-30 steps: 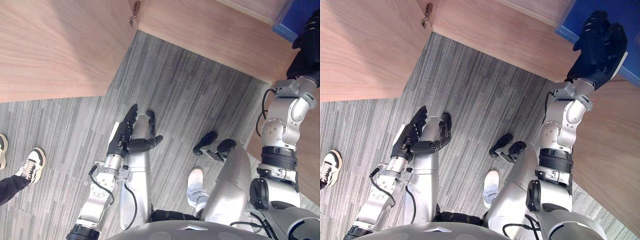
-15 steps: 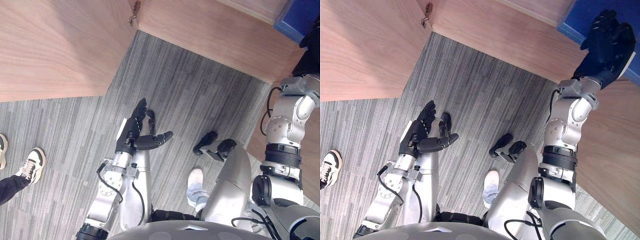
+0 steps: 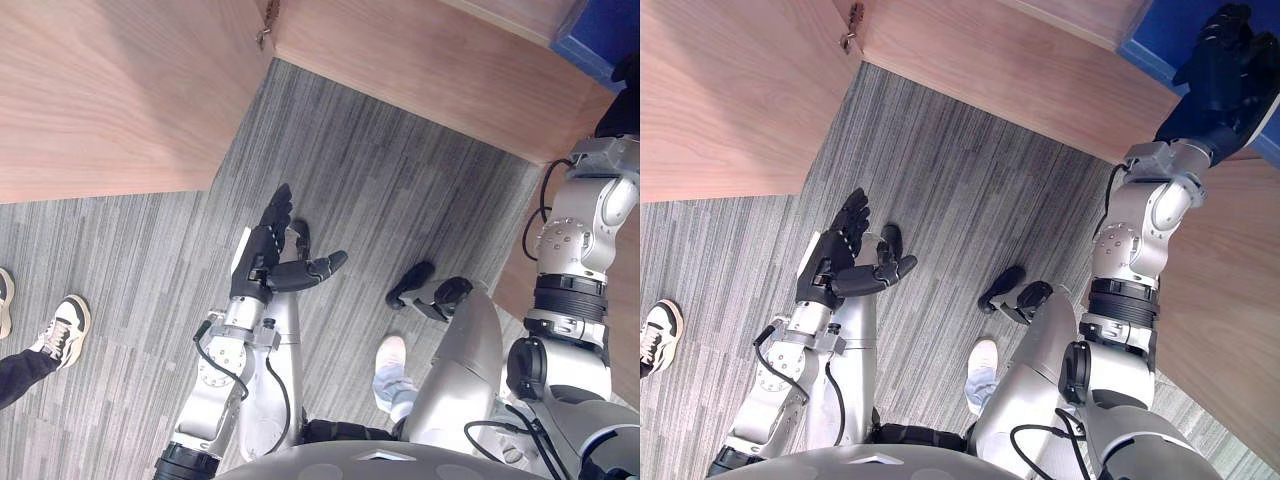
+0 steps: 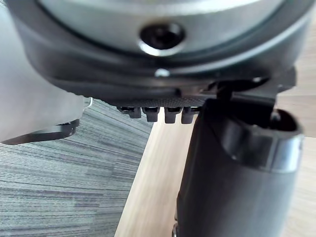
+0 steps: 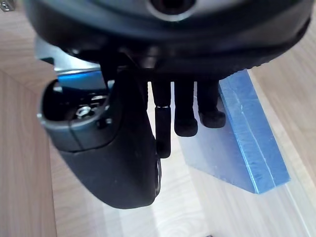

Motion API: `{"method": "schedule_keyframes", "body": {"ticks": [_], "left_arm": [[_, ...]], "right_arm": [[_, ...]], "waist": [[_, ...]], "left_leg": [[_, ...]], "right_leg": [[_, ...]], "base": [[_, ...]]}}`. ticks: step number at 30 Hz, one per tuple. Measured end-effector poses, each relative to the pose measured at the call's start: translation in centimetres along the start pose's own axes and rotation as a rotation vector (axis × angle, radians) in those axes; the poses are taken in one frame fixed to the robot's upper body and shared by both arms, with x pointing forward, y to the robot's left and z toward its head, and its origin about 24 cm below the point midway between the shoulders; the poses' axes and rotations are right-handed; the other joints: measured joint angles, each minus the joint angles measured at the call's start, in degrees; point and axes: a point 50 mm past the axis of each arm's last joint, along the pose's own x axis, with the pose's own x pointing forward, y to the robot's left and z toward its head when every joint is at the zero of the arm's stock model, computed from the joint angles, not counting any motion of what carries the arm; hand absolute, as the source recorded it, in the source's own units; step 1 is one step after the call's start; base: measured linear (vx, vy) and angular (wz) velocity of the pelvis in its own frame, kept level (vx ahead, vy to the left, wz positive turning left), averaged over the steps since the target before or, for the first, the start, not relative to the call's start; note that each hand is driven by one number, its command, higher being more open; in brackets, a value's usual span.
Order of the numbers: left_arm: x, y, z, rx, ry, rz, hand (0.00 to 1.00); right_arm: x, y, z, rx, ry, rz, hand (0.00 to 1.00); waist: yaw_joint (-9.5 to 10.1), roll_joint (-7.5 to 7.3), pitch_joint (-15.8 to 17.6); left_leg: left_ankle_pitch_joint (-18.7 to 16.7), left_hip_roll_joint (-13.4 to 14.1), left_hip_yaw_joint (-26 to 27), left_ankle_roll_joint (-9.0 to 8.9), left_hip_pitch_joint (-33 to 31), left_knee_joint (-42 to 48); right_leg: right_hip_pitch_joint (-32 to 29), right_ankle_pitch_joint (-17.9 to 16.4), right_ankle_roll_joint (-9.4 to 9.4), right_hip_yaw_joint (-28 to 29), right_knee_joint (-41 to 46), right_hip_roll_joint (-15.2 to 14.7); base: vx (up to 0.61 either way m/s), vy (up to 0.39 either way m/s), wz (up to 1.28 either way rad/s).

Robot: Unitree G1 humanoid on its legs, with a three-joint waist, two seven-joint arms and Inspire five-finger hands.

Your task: Walk over to the cabinet, pick up the folder, carry it to the office cabinet, place the folder inside the office cabinet, then close the office cabinet door

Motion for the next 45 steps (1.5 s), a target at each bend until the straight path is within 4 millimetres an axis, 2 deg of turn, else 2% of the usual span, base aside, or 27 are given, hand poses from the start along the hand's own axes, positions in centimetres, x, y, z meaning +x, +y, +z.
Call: {"method": "schedule_keyframes", "body": {"ticks": [8,15,34,40,45], "left_arm": [[0.2,-0.2,0.1,-0.014,-0.007,0.009,1.00],[0.2,-0.2,0.1,-0.018,-0.009,0.015,1.00],[0.3,-0.2,0.2,-0.029,-0.016,0.031,1.00],[0.4,-0.4,1.9,-0.035,-0.091,0.027,1.00],[0.6,-0.7,2.4,-0.059,-0.117,0.044,1.00]], "right_arm": [[-0.9,0.1,-0.8,0.019,0.022,0.002,0.00],[-2.6,-2.0,-2.6,-0.023,0.105,-0.055,0.00],[-2.7,-2.5,-2.8,-0.032,0.118,-0.072,0.00],[-2.6,-2.9,-2.5,-0.029,0.105,-0.092,0.00],[-2.4,-3.3,-2.2,-0.028,0.092,-0.112,0.00]], "waist": [[-0.06,-0.02,-0.01],[-0.17,-0.03,-0.02],[-0.11,-0.05,-0.03],[-0.13,-0.05,-0.03],[-0.15,-0.05,-0.03]], "left_leg": [[-0.06,0.79,0.02,-0.10,0.17,0.00],[-0.14,1.03,0.18,-0.22,0.63,-0.40],[0.22,0.84,0.16,-0.42,0.62,-1.48],[0.84,0.51,0.15,-0.57,0.62,-2.38],[1.43,0.19,-0.10,-0.77,0.50,-3.29]], "right_leg": [[0.03,0.03,-0.04,0.04,-0.34,0.76],[0.20,0.10,-0.07,0.23,-0.85,1.16],[0.14,0.12,-0.10,-0.17,-1.30,1.11],[0.16,0.12,-0.10,-0.49,-1.66,0.90],[0.22,0.14,-0.14,-1.07,-2.03,0.70]], "base": [[0.00,-0.005,-0.03],[0.00,-0.003,-0.02],[0.00,-0.001,0.00],[0.00,-0.005,0.03],[0.00,-0.012,0.05]]}}
